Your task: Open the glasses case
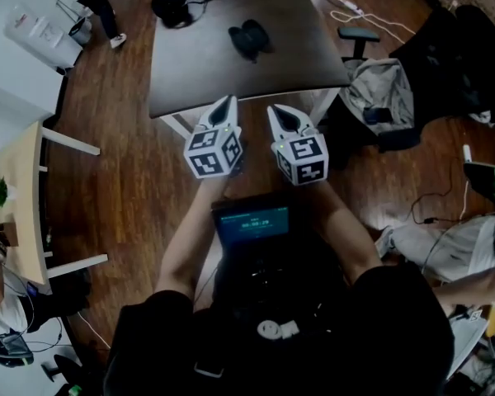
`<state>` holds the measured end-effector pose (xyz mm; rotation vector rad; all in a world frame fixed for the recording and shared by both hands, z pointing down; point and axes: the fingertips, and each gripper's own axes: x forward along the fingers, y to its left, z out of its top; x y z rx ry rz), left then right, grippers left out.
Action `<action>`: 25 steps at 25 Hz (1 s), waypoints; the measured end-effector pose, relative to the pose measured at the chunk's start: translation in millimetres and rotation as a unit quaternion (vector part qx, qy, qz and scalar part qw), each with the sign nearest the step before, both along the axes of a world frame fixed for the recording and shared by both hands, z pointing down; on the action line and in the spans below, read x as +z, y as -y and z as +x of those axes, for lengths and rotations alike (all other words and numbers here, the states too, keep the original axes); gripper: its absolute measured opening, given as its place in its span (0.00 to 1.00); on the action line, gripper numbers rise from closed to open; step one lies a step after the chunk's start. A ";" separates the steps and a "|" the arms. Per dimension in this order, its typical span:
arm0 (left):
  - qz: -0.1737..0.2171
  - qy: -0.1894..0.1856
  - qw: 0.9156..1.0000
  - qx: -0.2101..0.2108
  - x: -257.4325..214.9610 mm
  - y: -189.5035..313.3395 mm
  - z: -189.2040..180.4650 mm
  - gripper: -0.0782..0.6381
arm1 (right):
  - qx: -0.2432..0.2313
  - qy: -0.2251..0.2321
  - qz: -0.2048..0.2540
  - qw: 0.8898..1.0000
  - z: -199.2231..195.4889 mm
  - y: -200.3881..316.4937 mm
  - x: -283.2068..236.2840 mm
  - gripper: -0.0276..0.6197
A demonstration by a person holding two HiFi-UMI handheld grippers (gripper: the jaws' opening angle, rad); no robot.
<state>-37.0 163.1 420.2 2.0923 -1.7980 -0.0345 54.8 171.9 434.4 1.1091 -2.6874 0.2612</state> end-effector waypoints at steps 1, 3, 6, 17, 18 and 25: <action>0.002 0.002 1.000 -0.001 -1.8 -5.6 -2.9 0.11 | 0.007 0.004 0.002 1.000 -1.2 -3.5 -2.9 0.05; 0.005 0.000 1.000 0.001 -1.6 -18.0 -3.9 0.11 | 0.017 0.007 0.003 1.000 -0.9 -13.4 -6.4 0.05; 0.005 -0.006 1.000 0.005 1.2 -37.6 -4.7 0.11 | 0.026 0.002 0.008 1.000 -2.7 -31.7 -10.5 0.05; -0.001 -0.006 1.000 0.022 5.7 -94.2 6.6 0.11 | 0.027 -0.002 0.001 1.000 -6.3 -97.2 -15.0 0.05; -0.002 -0.006 1.000 0.022 6.7 -97.6 10.2 0.11 | 0.026 -0.003 0.001 1.000 -4.0 -100.1 -13.1 0.05; -0.007 0.002 1.000 0.016 7.6 -119.3 24.6 0.11 | 0.023 0.001 -0.010 1.000 7.5 -118.2 -7.1 0.05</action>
